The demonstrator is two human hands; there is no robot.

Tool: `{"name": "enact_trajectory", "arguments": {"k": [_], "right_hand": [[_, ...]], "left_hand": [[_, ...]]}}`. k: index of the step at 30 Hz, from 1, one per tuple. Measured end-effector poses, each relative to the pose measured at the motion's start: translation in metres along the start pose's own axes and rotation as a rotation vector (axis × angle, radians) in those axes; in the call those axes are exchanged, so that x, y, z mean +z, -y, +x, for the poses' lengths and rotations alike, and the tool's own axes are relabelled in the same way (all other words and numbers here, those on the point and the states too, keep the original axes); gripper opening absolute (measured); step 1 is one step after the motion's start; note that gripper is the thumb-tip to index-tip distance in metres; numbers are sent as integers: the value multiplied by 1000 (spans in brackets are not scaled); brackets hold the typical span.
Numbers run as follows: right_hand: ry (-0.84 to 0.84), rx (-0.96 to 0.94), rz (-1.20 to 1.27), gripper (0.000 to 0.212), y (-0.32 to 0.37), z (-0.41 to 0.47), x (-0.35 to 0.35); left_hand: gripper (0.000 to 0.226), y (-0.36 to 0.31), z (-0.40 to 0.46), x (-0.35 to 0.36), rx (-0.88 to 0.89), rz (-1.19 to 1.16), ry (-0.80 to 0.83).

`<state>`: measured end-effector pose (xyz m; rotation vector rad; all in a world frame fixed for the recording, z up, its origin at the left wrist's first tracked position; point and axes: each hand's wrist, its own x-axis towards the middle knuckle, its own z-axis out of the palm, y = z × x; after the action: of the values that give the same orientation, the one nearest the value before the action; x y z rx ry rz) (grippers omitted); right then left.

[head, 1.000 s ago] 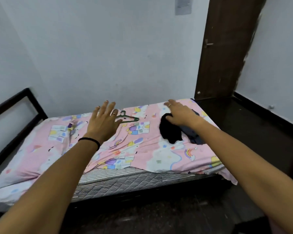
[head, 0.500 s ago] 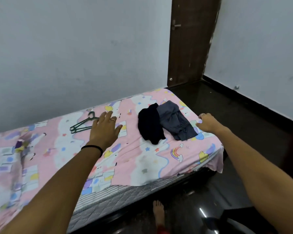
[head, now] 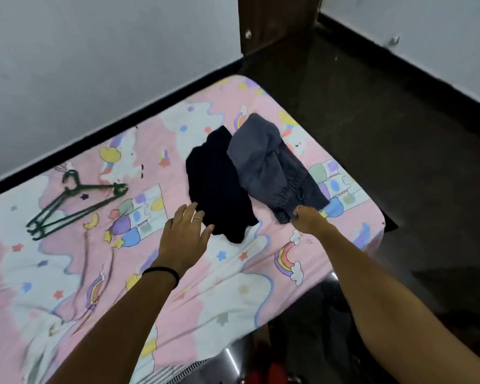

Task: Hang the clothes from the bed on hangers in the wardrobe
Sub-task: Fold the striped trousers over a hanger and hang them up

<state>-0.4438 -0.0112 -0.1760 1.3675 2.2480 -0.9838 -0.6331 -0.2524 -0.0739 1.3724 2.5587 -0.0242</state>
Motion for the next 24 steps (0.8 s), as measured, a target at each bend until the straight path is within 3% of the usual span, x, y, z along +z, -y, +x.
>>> {"name": "enact_trajectory", "arguments": {"k": [3,8,14,16,18,20,24], "right_hand": [[36,132,164,29,6,36,18],[39,288,414,27,13,95,38],[-123,469,738,19,15,122,59],[-172,511,833,37,17,127,66],[-180,528,790,43,24,129,68],[-183,504,566,43,34,127,66],[-360,249,87,35,59,108,51]], "left_hand": [[49,8,22,24,-43,-29,87],[46,25,61,46,-132,-144,156],[43,29,85,57,-152,-226,158],[43,30,87,61,-143,-229,165],[43,32,87,65,-143,-230,175],[43,35,85,68,-145,-230,184],[45,42,81,66,-138,-194,223]]}}
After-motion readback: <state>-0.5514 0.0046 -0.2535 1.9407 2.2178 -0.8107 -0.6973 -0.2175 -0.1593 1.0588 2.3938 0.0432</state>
